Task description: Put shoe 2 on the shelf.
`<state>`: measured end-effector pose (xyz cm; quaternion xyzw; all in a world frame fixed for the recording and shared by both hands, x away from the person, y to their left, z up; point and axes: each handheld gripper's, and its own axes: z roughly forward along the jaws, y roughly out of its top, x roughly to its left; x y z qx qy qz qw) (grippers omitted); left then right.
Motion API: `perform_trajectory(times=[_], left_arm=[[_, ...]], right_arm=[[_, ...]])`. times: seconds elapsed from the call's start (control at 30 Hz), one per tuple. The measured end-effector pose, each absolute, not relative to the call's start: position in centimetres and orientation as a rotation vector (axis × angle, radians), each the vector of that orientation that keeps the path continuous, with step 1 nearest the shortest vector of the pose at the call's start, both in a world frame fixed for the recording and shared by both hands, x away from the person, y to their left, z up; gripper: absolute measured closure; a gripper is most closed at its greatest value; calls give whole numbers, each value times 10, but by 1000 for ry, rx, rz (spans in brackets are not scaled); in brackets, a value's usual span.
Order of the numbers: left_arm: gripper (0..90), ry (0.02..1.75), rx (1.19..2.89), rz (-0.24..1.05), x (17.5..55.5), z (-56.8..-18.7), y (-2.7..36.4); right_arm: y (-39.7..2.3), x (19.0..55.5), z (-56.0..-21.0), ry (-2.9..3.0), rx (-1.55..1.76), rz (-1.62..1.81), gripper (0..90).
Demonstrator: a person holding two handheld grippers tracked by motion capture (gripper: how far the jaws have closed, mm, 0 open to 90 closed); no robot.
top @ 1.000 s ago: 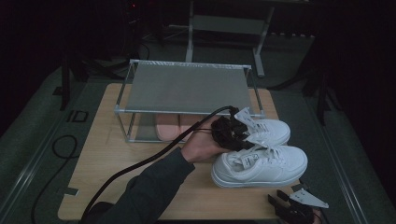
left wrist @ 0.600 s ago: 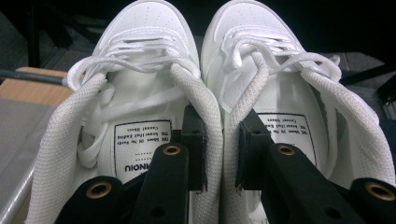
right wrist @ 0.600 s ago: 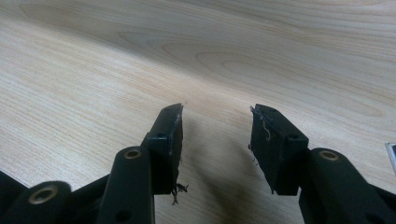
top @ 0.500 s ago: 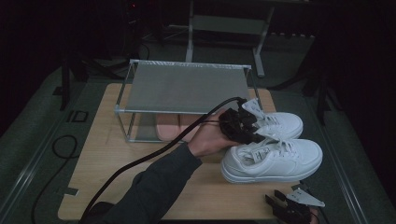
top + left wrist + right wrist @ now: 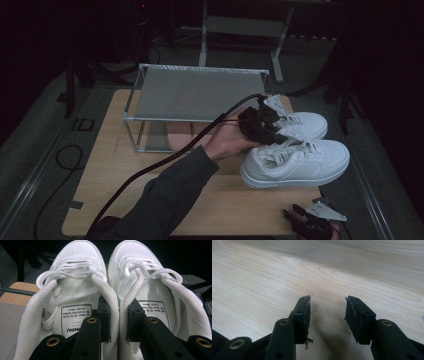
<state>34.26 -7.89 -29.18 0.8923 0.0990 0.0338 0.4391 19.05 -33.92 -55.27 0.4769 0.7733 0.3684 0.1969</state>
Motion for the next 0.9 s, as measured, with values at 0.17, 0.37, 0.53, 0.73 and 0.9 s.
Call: perform_trajectory(times=[0.17, 0.37, 0.53, 0.73, 0.9], left_arm=[[766, 265, 2220, 113, 347, -285, -77], [766, 292, 2217, 133, 354, -279, -75], [766, 296, 2234, 178, 355, -275, -76], [766, 314, 2231, 190, 359, -272, -74], [766, 333, 2231, 193, 365, -271, -74]], right_arm=[[-339, 190, -553, 2161, 1337, 1030, 540], [-338, 191, -553, 2169, 1335, 1027, 539], [-337, 191, -554, 2169, 1338, 1020, 539], [-335, 191, -554, 2171, 1332, 1022, 539], [-333, 191, -555, 2172, 1327, 1020, 538]])
